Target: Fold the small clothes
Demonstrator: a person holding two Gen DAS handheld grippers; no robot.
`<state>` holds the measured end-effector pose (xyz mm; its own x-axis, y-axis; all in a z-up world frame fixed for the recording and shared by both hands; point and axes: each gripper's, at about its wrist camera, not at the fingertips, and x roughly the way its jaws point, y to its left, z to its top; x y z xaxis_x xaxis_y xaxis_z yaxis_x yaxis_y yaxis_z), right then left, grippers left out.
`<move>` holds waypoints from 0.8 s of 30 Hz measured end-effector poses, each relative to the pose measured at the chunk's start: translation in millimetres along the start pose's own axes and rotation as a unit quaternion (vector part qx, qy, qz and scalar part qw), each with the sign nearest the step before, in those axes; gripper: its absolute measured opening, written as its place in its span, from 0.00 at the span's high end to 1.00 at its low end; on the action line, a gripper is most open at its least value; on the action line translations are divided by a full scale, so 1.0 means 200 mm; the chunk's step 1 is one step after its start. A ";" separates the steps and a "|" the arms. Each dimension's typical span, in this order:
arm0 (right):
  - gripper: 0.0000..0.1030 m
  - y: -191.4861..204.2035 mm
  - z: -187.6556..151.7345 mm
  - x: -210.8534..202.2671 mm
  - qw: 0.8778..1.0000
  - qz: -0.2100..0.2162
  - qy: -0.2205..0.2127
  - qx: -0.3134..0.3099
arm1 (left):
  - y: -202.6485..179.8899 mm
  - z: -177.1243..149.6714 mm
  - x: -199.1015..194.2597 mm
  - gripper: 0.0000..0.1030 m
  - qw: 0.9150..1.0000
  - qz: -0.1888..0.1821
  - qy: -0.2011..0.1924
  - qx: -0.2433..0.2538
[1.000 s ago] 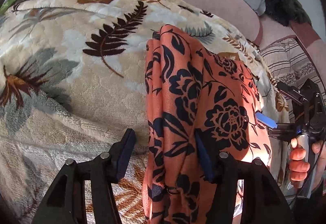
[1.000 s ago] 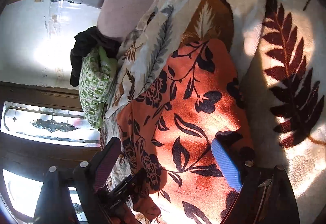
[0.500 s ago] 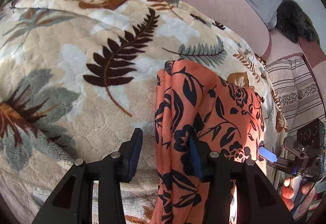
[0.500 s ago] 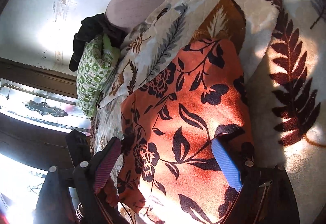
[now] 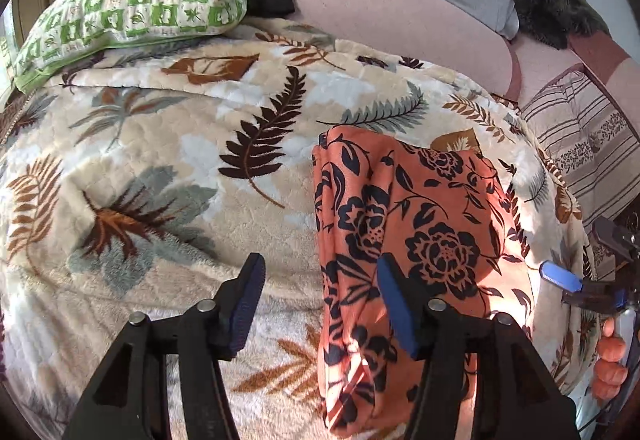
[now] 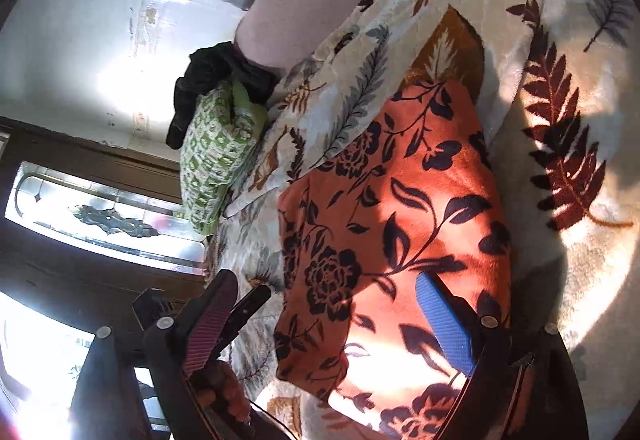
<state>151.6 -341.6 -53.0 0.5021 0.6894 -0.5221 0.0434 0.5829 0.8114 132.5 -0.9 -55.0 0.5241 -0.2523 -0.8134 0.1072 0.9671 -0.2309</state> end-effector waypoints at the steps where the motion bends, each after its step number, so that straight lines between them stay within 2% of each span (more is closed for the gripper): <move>1: 0.10 0.01 -0.05 -0.01 1.000 0.009 0.005 0.000 | -0.01 -0.03 -0.04 0.36 1.000 0.001 -0.001 -0.003; 3: 0.10 -0.04 -0.16 0.03 1.000 -0.009 0.025 0.000 | -0.02 -0.08 -0.10 0.36 1.000 0.005 0.000 -0.004; 5: 0.10 -0.15 -0.23 0.11 0.997 -0.058 0.049 0.022 | -0.04 -0.12 -0.16 0.36 1.000 0.011 0.000 0.002; 6: 0.10 -0.17 -0.25 0.11 0.997 -0.061 0.044 0.030 | -0.05 -0.14 -0.20 0.36 1.000 0.011 -0.002 0.005; 8: 0.10 -0.08 -0.28 0.05 0.998 -0.065 0.023 0.008 | -0.05 -0.18 -0.28 0.34 1.000 0.018 -0.013 0.006; 11: 0.10 0.12 -0.37 -0.05 0.994 -0.089 -0.007 -0.063 | -0.06 -0.21 -0.39 0.23 0.999 0.030 -0.034 0.002; 13: 0.10 0.23 -0.48 -0.10 0.984 -0.132 -0.029 -0.117 | -0.06 -0.23 -0.43 0.17 0.998 0.046 -0.043 0.003; 16: 0.10 0.33 -0.66 -0.14 0.964 -0.197 -0.058 -0.169 | -0.08 -0.26 -0.48 0.16 0.997 0.062 -0.050 0.013; 20: 0.10 0.34 -0.82 -0.16 0.947 -0.250 -0.071 -0.191 | -0.08 -0.30 -0.51 0.16 0.996 0.076 -0.050 0.022; 24: 0.10 0.34 -0.89 -0.18 0.934 -0.288 -0.080 -0.197 | -0.08 -0.35 -0.55 0.16 0.993 0.095 -0.061 0.022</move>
<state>-17.7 -250.9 -26.4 0.6167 0.1587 -0.7710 0.0405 0.9718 0.2324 14.8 8.1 1.2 0.6369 -0.0609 -0.7685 0.0320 0.9981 -0.0525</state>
